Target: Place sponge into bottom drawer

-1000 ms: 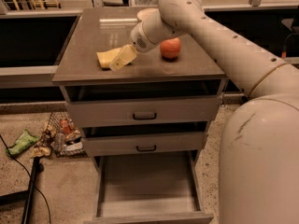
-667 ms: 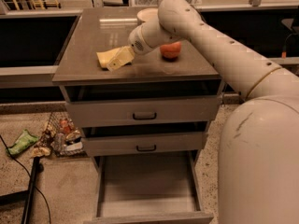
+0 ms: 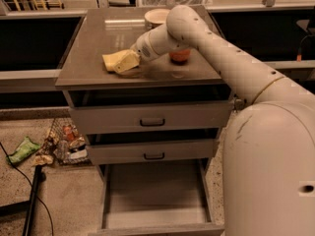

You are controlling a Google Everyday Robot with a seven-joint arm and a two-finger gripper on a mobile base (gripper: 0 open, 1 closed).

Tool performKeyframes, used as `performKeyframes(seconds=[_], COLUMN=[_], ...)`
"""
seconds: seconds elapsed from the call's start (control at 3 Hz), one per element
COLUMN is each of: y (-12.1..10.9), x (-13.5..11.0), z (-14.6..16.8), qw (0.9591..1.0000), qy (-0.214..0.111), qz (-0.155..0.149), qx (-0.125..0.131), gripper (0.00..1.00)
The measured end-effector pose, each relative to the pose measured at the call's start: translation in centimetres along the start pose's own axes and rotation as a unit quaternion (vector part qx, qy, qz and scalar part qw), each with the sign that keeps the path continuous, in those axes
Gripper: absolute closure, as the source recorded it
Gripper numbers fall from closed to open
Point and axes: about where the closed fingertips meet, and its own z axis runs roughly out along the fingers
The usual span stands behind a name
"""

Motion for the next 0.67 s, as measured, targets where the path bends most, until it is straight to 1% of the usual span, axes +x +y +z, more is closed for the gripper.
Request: performKeyframes(seconds=[0.33,0.67], y=[0.4,1.9], x=[-0.8,-2.1], z=[-0.9,-3.6], qw=[0.9998,0.9991], qy=[-0.017,-0.031], qz=[-0.004,-0.016], qx=[0.007,0.024], gripper=[0.60,0.83])
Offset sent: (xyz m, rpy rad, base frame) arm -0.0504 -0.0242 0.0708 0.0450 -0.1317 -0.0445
